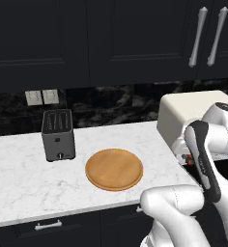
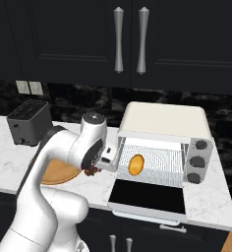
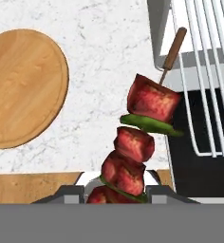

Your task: Pick up the kebab skewer and baguette bread, and place them inside the toaster oven. Close the toaster oven door and start by setting the timer.

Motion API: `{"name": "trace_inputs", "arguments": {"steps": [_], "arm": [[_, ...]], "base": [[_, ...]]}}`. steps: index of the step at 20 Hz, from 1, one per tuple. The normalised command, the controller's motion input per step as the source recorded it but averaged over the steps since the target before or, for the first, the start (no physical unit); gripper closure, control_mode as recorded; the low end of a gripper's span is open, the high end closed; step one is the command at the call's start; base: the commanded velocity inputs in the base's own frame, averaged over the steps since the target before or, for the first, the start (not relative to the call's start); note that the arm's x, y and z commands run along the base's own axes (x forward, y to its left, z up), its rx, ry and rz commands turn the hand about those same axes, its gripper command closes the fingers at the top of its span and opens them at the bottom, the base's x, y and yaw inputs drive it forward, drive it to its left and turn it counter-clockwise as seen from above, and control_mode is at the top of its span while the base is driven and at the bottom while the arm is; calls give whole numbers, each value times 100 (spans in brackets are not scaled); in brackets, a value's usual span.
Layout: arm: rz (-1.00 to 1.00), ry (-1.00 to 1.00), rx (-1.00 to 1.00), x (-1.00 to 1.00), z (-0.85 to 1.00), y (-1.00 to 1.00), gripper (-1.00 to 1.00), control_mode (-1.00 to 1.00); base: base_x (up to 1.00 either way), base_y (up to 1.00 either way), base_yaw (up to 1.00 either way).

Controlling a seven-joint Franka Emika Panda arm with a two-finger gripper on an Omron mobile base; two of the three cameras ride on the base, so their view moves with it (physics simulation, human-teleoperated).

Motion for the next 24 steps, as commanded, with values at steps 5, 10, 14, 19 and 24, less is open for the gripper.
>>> {"name": "trace_inputs", "arguments": {"steps": [5,10,14,19,24], "arm": [[9,0,-18,23,0,-100,100,-100],[7,0,-14,52,-4,-100,100,-100],[7,0,-12,52,-11,-99,100,-100],[5,0,-7,46,-23,-84,100,-100],[0,0,-1,45,-30,-71,100,-100]], "base": [[0,0,0],[0,0,0],[0,0,0],[0,0,0],[0,0,0]]}}
